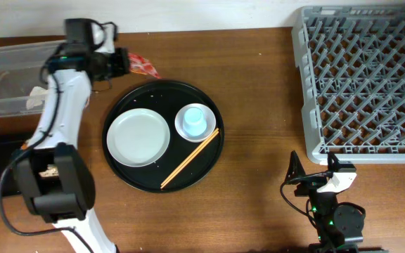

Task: Sort waste into correct bins and load items into the dishwasher rack
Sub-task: 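Carry the red wrapper left and drop it into the clear bin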

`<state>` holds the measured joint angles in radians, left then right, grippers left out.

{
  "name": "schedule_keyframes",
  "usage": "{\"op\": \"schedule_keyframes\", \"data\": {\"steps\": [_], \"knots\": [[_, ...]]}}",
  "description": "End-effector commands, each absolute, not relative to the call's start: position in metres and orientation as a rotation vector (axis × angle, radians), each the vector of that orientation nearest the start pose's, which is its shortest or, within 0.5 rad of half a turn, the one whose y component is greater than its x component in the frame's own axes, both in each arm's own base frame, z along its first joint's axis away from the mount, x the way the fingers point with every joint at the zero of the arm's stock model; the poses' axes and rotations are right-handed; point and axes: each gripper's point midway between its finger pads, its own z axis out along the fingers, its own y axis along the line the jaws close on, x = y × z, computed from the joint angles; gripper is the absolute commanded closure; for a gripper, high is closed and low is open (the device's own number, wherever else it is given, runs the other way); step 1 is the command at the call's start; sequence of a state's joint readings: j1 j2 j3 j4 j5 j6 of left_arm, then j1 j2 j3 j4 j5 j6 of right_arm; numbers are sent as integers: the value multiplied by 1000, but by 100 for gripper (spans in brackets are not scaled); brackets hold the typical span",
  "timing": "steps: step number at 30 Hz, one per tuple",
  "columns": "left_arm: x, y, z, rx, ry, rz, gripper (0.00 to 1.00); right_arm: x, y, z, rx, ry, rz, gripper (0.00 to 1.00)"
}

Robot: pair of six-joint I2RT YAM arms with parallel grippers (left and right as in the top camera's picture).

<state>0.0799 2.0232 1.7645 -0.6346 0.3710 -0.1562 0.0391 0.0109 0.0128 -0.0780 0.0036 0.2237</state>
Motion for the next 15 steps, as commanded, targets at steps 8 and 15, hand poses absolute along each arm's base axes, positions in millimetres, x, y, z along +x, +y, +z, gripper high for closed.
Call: {"op": "schedule_keyframes", "data": {"steps": [8,15], "knots": [[530,180,188,-705,2195,-338,100,246,9,155,150,1647,186,2],[495,272,190,-898,2093,-214,100,246,9,155,149,1647,186,2]]}}
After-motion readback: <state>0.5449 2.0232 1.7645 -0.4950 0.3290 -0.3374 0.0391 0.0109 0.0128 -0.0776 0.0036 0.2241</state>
